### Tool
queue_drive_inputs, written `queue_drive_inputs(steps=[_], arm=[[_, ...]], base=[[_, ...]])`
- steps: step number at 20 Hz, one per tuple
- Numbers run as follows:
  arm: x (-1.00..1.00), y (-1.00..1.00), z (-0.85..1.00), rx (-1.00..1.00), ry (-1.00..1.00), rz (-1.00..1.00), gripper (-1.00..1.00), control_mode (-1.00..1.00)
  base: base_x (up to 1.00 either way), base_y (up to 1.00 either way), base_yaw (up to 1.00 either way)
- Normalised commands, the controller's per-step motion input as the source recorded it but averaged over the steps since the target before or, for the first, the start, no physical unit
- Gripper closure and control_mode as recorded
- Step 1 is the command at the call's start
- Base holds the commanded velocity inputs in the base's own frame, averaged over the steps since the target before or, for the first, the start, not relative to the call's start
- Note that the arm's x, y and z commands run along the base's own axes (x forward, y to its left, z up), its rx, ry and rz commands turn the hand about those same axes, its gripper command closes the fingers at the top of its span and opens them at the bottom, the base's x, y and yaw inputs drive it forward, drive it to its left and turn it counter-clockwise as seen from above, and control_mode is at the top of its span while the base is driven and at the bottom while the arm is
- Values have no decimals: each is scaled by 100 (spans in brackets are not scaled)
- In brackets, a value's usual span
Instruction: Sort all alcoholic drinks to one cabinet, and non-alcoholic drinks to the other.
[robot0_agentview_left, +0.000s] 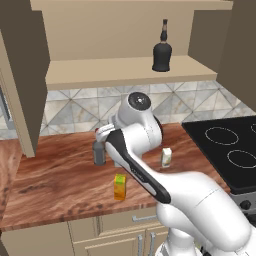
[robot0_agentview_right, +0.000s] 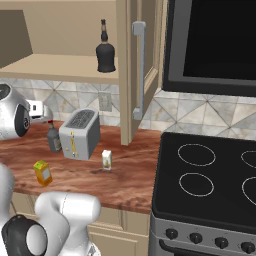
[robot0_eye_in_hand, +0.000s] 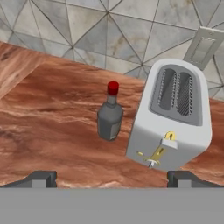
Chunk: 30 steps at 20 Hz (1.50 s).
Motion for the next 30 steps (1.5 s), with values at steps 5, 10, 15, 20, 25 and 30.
queue_drive_inputs(steps=[5, 10, 15, 20, 25, 30], arm=[[21, 9, -16, 0, 0, 0, -100, -100], [22, 8, -14, 0, 0, 0, -100, -100], [18, 5, -8, 0, 0, 0, -100, -100], [15, 4, -10, 0, 0, 0, -100, -100], [18, 5, -15, 0, 0, 0, -100, -100], [20, 6, -16, 0, 0, 0, -100, -100]], base=[[0, 0, 0], [0, 0, 0], [0, 0, 0], [0, 0, 0], [0, 0, 0], [0, 0, 0]])
